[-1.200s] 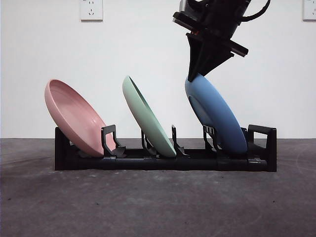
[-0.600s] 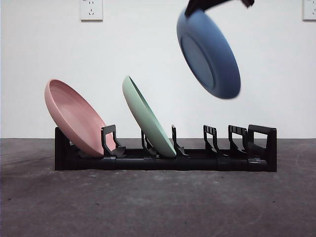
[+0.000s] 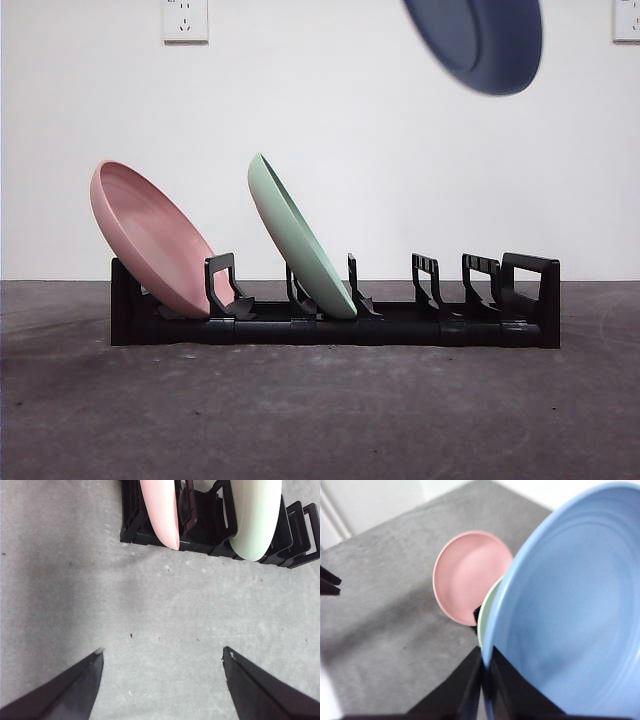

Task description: Place the plate

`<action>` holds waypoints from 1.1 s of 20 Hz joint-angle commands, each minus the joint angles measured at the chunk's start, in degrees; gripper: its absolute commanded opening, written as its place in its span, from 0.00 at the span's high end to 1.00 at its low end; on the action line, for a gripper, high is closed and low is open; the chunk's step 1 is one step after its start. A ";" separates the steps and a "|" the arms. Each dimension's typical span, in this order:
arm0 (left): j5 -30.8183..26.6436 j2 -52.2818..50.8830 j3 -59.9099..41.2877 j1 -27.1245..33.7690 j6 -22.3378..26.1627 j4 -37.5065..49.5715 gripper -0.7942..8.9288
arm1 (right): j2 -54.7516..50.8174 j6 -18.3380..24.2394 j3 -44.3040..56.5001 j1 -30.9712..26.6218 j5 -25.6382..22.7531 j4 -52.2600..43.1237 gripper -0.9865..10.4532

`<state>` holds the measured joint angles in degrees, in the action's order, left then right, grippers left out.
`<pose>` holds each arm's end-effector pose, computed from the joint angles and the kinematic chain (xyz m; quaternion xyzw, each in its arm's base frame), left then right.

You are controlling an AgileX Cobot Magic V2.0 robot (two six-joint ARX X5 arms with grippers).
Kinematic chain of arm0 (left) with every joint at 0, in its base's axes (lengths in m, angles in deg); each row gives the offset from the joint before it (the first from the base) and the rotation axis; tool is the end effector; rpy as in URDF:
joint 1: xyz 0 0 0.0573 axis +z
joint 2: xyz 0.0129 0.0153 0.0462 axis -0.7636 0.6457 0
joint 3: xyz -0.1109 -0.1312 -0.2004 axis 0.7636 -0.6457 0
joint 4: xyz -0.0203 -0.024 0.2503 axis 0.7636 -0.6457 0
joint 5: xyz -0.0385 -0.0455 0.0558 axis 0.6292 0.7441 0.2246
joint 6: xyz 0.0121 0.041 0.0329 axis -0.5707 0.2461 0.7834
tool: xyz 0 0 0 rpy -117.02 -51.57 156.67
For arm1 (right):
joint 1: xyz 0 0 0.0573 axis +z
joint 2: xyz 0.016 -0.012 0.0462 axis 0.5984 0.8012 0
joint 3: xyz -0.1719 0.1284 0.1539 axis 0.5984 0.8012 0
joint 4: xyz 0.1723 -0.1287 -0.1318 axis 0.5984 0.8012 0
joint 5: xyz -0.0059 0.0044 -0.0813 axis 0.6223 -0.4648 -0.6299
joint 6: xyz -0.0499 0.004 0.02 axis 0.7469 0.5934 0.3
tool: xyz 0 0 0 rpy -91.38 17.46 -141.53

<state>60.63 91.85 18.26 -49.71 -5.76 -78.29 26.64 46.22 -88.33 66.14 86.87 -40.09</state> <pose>0.1184 -0.0117 0.3116 -0.1763 0.4218 -0.1479 0.8770 0.1693 0.1064 0.4206 -0.0685 0.2124 0.4151 0.8820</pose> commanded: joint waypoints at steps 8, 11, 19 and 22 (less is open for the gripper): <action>0.31 0.33 1.07 -0.09 -0.04 1.73 0.53 | -26.58 6.34 28.89 11.32 -14.99 -3.54 0.90; 0.28 0.33 1.07 -0.09 -0.02 1.79 0.53 | -29.16 6.12 34.25 16.90 -20.50 1.95 0.90; 0.28 0.33 1.07 -0.09 -0.04 2.19 0.53 | -20.22 6.14 35.76 35.85 -31.47 6.36 0.90; 0.28 0.33 1.07 -0.09 -0.02 2.21 0.53 | -12.87 6.23 35.76 43.19 -34.67 4.57 0.90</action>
<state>60.63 91.85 18.26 -49.71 -5.78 -76.74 13.40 51.93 -51.76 108.35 52.71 -34.80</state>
